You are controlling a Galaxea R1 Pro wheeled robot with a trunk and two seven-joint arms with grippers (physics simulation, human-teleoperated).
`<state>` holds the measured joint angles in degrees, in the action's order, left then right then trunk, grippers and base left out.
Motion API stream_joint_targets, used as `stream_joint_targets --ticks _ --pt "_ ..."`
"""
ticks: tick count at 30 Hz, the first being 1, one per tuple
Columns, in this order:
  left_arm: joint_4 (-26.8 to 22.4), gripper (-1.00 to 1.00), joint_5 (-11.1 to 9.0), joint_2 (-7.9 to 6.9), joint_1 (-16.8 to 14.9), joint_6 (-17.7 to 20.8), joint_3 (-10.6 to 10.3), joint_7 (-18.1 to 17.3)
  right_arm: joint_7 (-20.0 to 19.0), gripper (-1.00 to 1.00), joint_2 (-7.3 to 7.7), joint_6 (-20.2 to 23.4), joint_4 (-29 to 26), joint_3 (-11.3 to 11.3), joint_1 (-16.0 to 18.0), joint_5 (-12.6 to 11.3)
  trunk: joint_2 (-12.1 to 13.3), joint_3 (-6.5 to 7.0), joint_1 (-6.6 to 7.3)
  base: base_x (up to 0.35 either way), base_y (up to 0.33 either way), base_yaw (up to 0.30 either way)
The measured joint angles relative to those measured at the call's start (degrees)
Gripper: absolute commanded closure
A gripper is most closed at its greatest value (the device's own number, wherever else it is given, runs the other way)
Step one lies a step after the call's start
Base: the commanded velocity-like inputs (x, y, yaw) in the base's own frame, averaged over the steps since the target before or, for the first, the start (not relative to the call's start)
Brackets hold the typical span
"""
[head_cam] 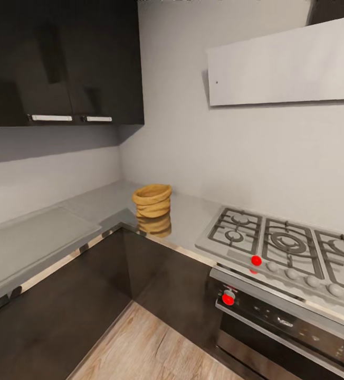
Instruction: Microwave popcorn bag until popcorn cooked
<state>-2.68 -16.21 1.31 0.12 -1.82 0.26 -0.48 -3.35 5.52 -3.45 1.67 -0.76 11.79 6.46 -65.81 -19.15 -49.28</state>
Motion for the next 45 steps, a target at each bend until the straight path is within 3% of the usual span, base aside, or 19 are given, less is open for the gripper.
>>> stream_joint_targets --ticks 4,16,26,45 --pt "0.0 -1.00 0.0 0.00 0.0 0.0 0.0 0.0 0.0 -1.00 0.00 0.0 0.0 0.0 0.0 0.0 1.6 0.72 0.88 0.000 0.000 0.000" --pt "0.0 -1.00 0.0 0.00 0.0 0.0 0.0 0.1 0.0 -1.00 0.00 0.0 0.0 0.0 0.0 0.0 1.6 0.73 0.89 0.000 0.000 0.000" --pt "0.0 -1.00 0.0 -0.01 0.0 0.0 0.0 0.1 0.0 -1.00 0.00 0.0 0.0 0.0 0.0 0.0 5.6 2.52 3.08 0.000 0.000 0.000" --pt "0.0 -1.00 -1.1 -0.11 0.0 0.0 -0.1 -0.2 -0.1 -1.00 -0.12 0.0 0.0 0.1 0.0 0.0 5.6 2.52 3.09 0.063 0.000 0.000"
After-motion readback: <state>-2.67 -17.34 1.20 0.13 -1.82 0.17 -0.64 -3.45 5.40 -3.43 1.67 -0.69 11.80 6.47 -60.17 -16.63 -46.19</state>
